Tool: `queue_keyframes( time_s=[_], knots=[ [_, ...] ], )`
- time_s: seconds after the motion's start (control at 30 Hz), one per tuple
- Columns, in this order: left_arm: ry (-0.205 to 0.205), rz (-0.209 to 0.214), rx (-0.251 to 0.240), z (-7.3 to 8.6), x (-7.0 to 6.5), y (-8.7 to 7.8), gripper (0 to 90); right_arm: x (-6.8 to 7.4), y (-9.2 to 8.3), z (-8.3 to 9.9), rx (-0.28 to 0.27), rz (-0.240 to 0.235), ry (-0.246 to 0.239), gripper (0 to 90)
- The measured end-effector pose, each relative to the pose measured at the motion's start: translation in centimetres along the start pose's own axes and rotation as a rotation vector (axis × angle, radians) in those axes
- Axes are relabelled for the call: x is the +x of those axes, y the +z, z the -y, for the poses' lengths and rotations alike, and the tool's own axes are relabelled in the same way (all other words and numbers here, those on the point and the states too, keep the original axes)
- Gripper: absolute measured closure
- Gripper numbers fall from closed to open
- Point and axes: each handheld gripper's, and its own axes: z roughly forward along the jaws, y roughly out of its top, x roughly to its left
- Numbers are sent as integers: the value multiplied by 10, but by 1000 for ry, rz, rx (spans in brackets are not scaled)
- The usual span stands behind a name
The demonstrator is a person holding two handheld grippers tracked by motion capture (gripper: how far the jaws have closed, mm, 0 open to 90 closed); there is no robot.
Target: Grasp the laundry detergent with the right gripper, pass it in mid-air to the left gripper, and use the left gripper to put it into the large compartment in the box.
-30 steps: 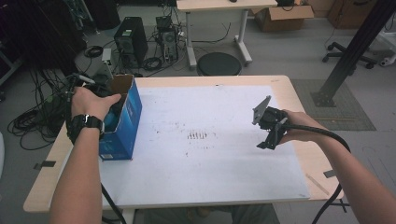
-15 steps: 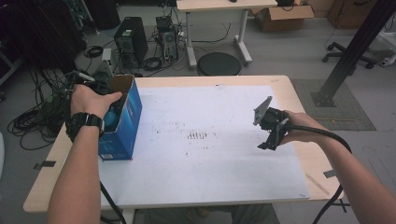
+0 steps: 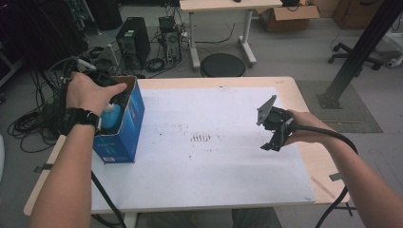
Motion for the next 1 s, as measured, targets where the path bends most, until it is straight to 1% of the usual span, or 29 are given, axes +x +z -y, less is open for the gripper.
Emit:
queue_keyframes(
  time_s=[0.13,0.17,0.27,0.33,0.37,0.43,0.5,0.6,0.7,0.8,0.83,0.87,0.93,1.0],
  knots=[
    [39,40,-12,0,-15,-1,253,-1,1,-3,3,-8,-2,92],
    [53,42,-13,0,-19,-1,244,0,1,-4,5,-12,2,92],
    [91,56,-19,1,-33,1,223,0,3,-5,5,-16,-10,90],
    [117,71,-18,2,-45,4,212,-1,4,-6,8,-24,-13,89],
    [125,72,-20,2,-48,5,212,-1,5,-7,7,-25,-14,88],
    [142,82,-28,2,-60,9,195,-2,5,-8,6,-31,-15,87],
    [170,83,-24,3,-68,13,186,-3,6,-9,6,-33,-17,86],
    [193,98,-27,2,-83,20,158,-5,6,-9,2,-41,-19,84],
    [214,116,-15,1,-96,27,135,-6,6,-9,3,-47,-13,83],
    [237,131,-2,-1,-105,35,110,-7,6,-9,-2,-54,-8,80],
    [237,134,-1,-1,-107,37,92,-7,6,-9,0,-58,-7,80],
    [250,137,3,-2,-110,39,86,-7,7,-8,-3,-59,-4,79],
    [259,146,-6,-2,-114,42,82,-8,6,-7,0,-68,-2,76],
    [257,163,-16,-2,-117,45,71,-9,7,-6,-9,-75,7,76]
  ],
)
